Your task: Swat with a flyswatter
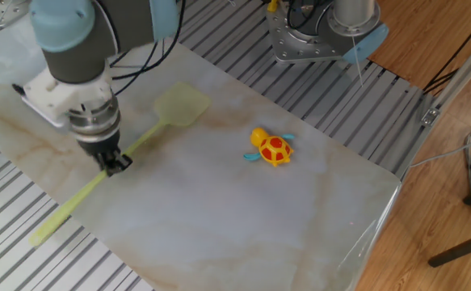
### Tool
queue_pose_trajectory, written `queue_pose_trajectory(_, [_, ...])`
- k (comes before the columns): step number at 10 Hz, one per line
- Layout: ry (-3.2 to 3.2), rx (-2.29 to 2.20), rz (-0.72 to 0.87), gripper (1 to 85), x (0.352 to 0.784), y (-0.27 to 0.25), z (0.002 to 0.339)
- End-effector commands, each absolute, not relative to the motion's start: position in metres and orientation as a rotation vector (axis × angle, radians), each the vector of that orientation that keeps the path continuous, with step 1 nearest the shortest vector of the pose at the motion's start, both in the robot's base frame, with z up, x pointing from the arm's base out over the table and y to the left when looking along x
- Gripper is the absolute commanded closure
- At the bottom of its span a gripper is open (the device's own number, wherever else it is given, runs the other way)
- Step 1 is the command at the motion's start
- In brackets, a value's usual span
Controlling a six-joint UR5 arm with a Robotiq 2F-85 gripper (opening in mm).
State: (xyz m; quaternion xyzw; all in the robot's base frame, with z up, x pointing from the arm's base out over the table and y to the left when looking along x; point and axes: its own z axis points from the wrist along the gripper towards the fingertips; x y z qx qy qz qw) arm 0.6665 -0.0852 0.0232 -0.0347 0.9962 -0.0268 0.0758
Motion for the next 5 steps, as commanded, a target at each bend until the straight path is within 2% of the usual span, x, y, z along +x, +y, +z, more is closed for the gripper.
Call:
queue_pose_trajectory(1, [2.886, -0.194, -0.049, 84.3, 0.700, -0.067, 0.024])
queue_pose_trajectory(5, [2.985, -0.085, -0.001, 84.3, 0.647, -0.062, 0.081])
